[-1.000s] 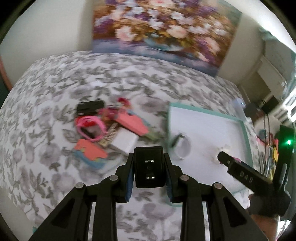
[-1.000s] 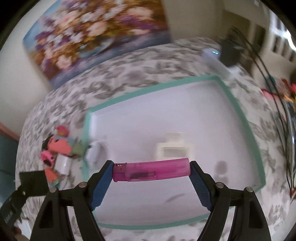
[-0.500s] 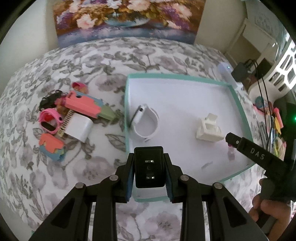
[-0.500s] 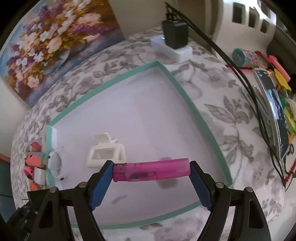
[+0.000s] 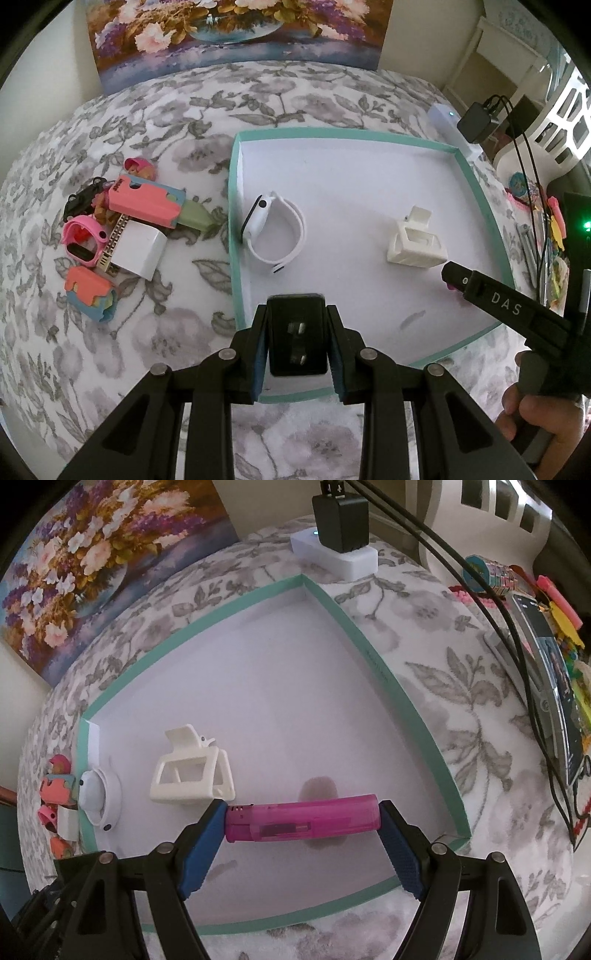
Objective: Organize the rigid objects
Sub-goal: 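Release the black charger in the tray with the left tool while the right tool releases the lighter there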
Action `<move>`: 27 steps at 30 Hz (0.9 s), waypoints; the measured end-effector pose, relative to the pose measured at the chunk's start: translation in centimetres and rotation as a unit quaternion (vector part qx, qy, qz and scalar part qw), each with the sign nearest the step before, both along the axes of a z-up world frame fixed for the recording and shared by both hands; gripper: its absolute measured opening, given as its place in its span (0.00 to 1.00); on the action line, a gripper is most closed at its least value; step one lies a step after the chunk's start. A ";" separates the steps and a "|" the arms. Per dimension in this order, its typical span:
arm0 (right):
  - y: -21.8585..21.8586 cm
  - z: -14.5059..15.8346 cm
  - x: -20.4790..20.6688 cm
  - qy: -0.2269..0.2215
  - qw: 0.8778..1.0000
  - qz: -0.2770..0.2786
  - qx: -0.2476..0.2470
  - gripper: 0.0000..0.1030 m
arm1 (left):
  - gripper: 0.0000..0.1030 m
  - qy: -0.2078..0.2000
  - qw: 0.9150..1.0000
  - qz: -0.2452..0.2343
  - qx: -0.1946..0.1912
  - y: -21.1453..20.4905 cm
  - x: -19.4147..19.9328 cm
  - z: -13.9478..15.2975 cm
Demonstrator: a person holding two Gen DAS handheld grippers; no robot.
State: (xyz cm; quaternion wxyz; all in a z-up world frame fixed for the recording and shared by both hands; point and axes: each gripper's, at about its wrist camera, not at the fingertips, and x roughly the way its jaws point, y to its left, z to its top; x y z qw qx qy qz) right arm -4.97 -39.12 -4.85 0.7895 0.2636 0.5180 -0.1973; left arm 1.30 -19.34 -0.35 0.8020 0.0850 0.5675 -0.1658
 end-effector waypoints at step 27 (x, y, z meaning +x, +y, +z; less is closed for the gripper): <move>0.9 -0.6 0.7 0.007 1.000 0.018 -0.021 1.00 | 0.54 -0.017 0.998 0.055 -0.036 3.6 1.8 2.3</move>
